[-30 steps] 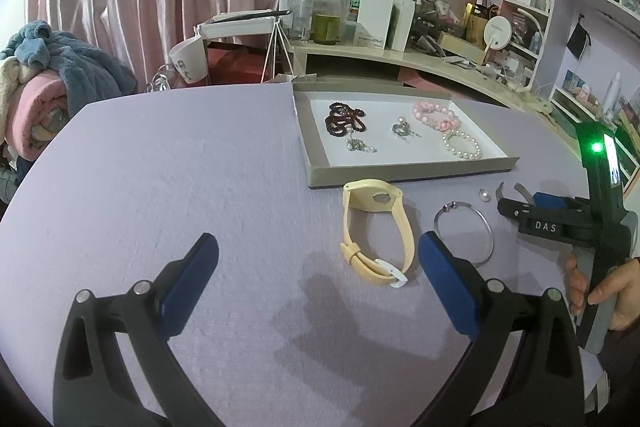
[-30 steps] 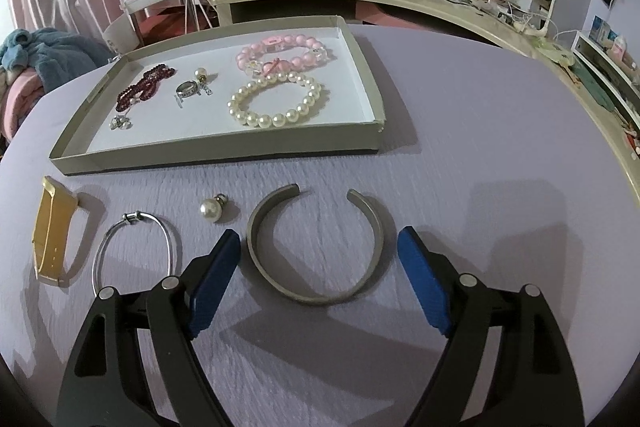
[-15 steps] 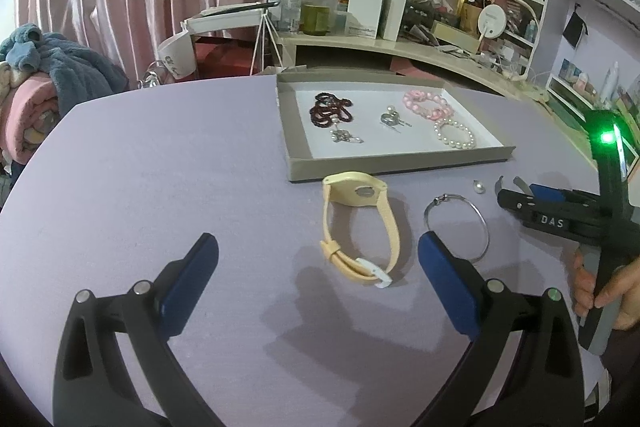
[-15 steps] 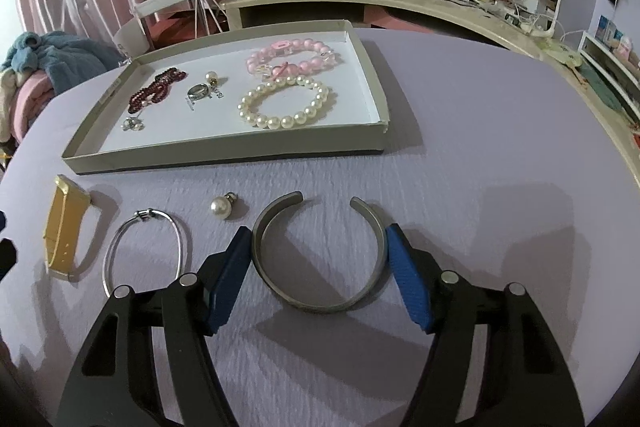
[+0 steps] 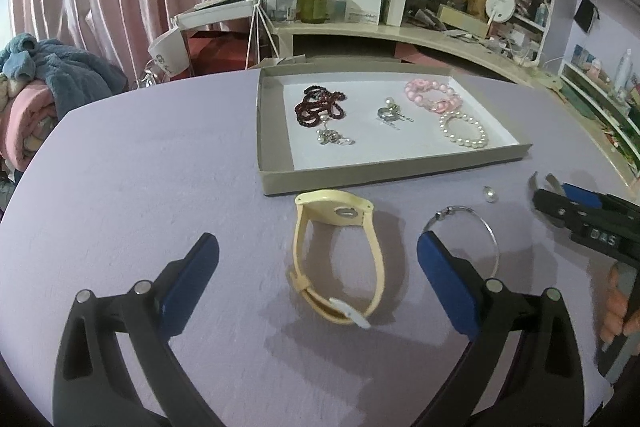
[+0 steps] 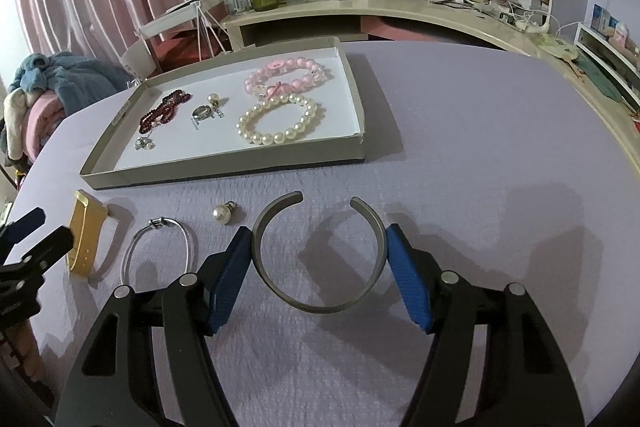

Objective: Organize jewelry
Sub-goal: 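Close the right tool on the silver cuff while the left tool grasps the yellow watch band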

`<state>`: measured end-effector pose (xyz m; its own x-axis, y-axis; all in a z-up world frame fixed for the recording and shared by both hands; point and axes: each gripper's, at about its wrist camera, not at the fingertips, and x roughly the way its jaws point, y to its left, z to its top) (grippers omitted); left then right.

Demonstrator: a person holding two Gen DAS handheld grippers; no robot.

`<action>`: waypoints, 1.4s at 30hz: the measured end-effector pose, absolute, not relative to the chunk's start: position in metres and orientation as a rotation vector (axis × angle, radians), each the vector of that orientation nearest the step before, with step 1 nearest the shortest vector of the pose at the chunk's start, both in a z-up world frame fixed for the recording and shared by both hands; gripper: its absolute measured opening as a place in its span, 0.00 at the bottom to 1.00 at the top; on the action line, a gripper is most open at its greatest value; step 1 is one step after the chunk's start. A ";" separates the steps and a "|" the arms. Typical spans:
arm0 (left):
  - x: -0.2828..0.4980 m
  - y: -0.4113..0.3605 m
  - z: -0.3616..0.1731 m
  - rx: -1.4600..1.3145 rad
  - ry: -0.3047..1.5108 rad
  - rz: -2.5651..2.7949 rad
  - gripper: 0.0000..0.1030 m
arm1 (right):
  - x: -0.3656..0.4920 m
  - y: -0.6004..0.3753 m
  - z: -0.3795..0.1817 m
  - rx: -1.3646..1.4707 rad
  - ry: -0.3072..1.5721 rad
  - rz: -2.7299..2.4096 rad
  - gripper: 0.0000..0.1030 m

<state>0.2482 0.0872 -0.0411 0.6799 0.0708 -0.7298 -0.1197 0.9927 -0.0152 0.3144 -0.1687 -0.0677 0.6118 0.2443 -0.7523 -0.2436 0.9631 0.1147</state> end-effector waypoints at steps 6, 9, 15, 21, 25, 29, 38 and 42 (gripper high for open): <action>0.261 0.090 -0.052 -0.078 0.865 0.112 0.85 | 0.316 -0.171 -0.068 0.009 0.868 0.287 0.67; 0.265 0.092 -0.056 -0.095 0.880 0.110 0.84 | 0.316 -0.171 -0.067 0.008 0.869 0.290 0.67; 0.271 0.092 -0.061 -0.121 0.902 0.105 0.77 | 0.315 -0.171 -0.067 0.006 0.868 0.296 0.67; 0.273 0.093 -0.065 -0.140 0.919 0.099 0.69 | 0.314 -0.170 -0.067 0.005 0.868 0.298 0.67; 0.274 0.092 -0.065 -0.144 0.919 0.100 0.65 | 0.314 -0.168 -0.067 0.001 0.868 0.302 0.67; 0.273 0.091 -0.062 -0.149 0.916 0.088 0.42 | 0.312 -0.168 -0.065 0.002 0.862 0.304 0.67; 0.254 0.103 -0.038 -0.165 0.857 0.103 0.41 | 0.304 -0.165 -0.051 -0.001 0.831 0.316 0.67; 0.242 0.105 -0.025 -0.166 0.827 0.100 0.41 | 0.298 -0.160 -0.044 -0.007 0.813 0.330 0.67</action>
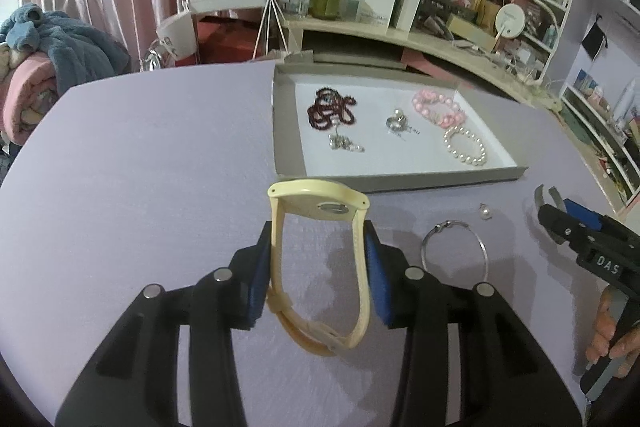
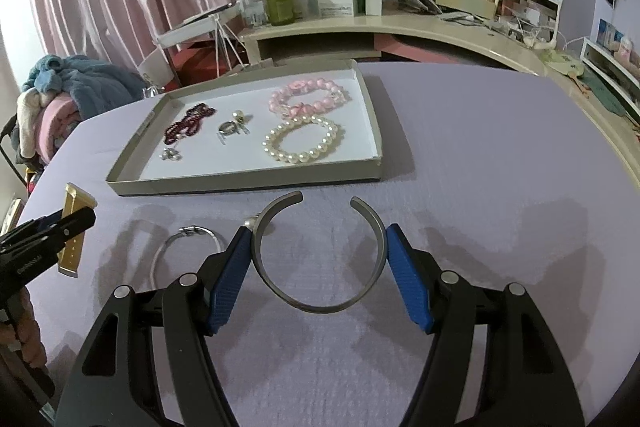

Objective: Organize jewelry
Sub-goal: 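Close the right tool on the silver cuff while the left tool grasps the yellow watch band, then carry cuff and watch band into the tray, opening the right tool then the left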

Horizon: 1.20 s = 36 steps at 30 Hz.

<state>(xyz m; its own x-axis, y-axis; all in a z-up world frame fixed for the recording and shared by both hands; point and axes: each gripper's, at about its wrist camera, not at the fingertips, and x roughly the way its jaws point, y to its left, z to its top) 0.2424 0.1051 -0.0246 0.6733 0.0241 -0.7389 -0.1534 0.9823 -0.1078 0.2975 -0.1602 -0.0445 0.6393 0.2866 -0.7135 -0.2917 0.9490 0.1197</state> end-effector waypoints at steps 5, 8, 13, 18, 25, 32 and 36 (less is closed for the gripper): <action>0.231 0.103 -0.012 -0.167 0.799 0.088 0.41 | 0.290 -0.156 -0.036 -0.019 0.793 0.344 0.67; 0.226 0.101 -0.006 -0.166 0.784 0.080 0.41 | 0.288 -0.155 -0.032 -0.022 0.782 0.346 0.67; 0.224 0.099 0.000 -0.166 0.767 0.070 0.41 | 0.287 -0.154 -0.029 -0.024 0.773 0.346 0.67; 0.223 0.096 -0.001 -0.163 0.768 0.063 0.41 | 0.287 -0.154 -0.030 -0.026 0.775 0.347 0.67; 0.224 0.096 -0.004 -0.163 0.774 0.058 0.41 | 0.286 -0.149 -0.032 -0.049 0.766 0.336 0.67; 0.228 0.095 -0.010 -0.167 0.787 0.060 0.41 | 0.284 -0.141 -0.032 -0.120 0.724 0.317 0.67; 0.231 0.095 -0.014 -0.168 0.796 0.056 0.41 | 0.287 -0.140 -0.035 -0.122 0.731 0.319 0.67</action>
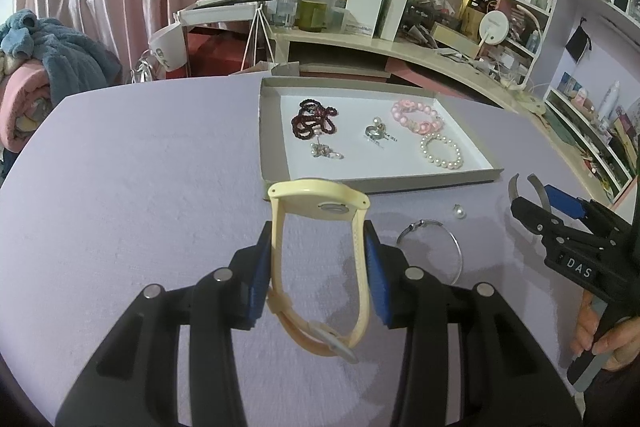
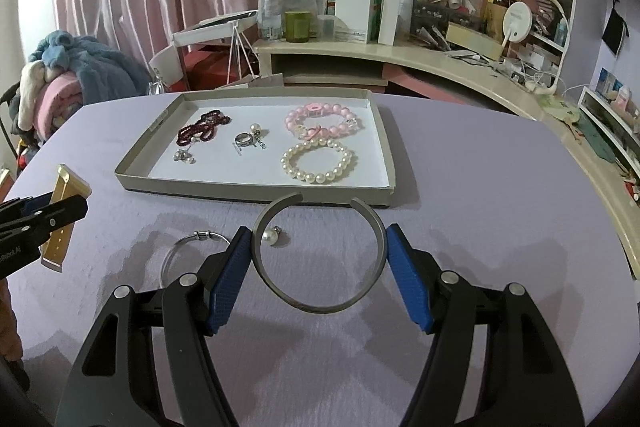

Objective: Organize jewelry
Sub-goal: 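Carry cuff and watch band into the tray, opening the right tool then the left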

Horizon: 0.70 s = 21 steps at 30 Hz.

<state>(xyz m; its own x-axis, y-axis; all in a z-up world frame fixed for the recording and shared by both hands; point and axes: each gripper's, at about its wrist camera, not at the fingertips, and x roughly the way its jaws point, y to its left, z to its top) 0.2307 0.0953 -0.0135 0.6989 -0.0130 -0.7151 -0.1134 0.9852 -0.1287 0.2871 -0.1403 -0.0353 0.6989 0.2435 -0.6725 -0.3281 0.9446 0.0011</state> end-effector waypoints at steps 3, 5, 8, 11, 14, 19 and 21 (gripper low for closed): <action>0.234 0.096 -0.016 -0.169 0.803 0.052 0.41 | 0.290 -0.140 -0.037 -0.122 0.738 0.321 0.67; 0.236 0.096 -0.017 -0.170 0.805 0.049 0.41 | 0.293 -0.139 -0.037 -0.121 0.741 0.325 0.67; 0.238 0.097 -0.016 -0.173 0.804 0.044 0.41 | 0.304 -0.142 -0.028 -0.083 0.735 0.328 0.67; 0.242 0.099 -0.013 -0.177 0.796 0.041 0.41 | 0.321 -0.141 -0.014 -0.040 0.708 0.331 0.67; 0.247 0.102 -0.010 -0.181 0.788 0.039 0.41 | 0.344 -0.133 -0.003 -0.012 0.686 0.348 0.67; 0.256 0.107 -0.006 -0.190 0.777 0.034 0.41 | 0.385 -0.109 -0.010 0.025 0.730 0.404 0.67; 0.259 0.109 -0.006 -0.192 0.777 0.033 0.41 | 0.397 -0.098 -0.019 0.011 0.750 0.406 0.67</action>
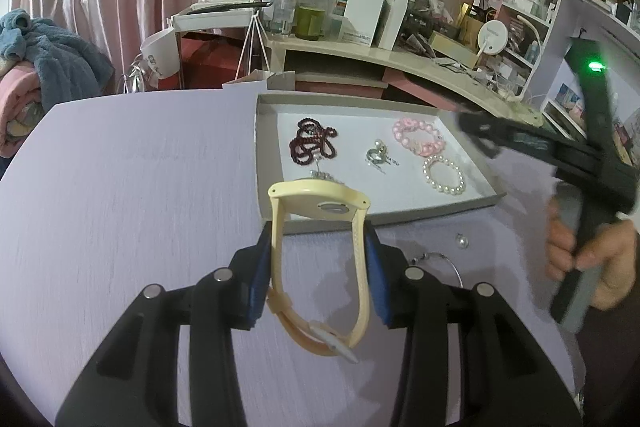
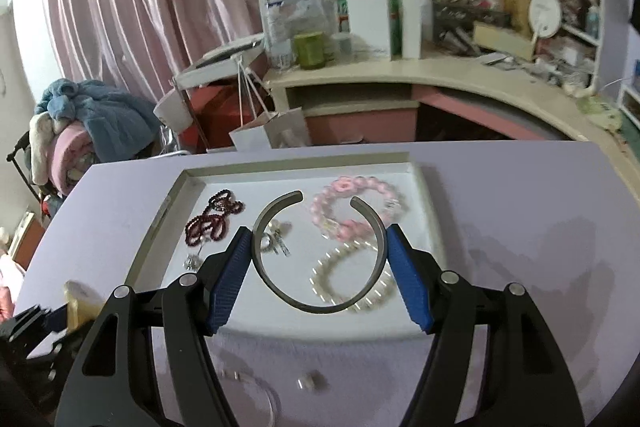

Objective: Organize jewelry
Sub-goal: 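Carry cuff and watch band into the tray, opening the right tool then the left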

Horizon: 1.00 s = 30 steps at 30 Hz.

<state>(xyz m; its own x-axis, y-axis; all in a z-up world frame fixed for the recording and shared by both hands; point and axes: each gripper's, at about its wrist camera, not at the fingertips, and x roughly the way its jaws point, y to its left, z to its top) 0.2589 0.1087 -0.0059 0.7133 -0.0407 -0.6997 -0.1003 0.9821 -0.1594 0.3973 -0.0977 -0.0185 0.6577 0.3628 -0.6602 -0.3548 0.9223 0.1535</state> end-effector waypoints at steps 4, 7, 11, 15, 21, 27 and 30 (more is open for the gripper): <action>0.267 0.114 -0.006 -0.194 0.780 0.034 0.41 | 0.415 -0.087 -0.036 -0.001 0.785 0.386 0.67; 0.270 0.116 -0.005 -0.198 0.780 0.032 0.41 | 0.426 -0.089 -0.045 0.023 0.810 0.374 0.67; 0.278 0.119 -0.005 -0.202 0.784 0.021 0.41 | 0.432 -0.090 -0.051 0.027 0.844 0.388 0.72; 0.283 0.116 -0.006 -0.205 0.783 0.007 0.41 | 0.424 -0.099 -0.043 0.048 0.817 0.400 0.81; 0.298 0.108 -0.008 -0.206 0.788 -0.006 0.41 | 0.401 -0.112 -0.030 -0.040 0.723 0.334 0.81; 0.333 0.103 -0.010 -0.225 0.802 -0.018 0.41 | 0.372 -0.126 -0.022 -0.110 0.619 0.271 0.85; 0.351 0.098 -0.012 -0.228 0.809 -0.023 0.41 | 0.365 -0.133 -0.022 -0.122 0.608 0.244 0.85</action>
<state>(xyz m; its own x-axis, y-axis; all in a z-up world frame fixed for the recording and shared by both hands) 0.3507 0.0978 -0.0120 0.6917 -0.1071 -0.7142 -0.0668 0.9752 -0.2110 0.3650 -0.1327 -0.0219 0.7935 0.1905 -0.5780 -0.2619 0.9642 -0.0419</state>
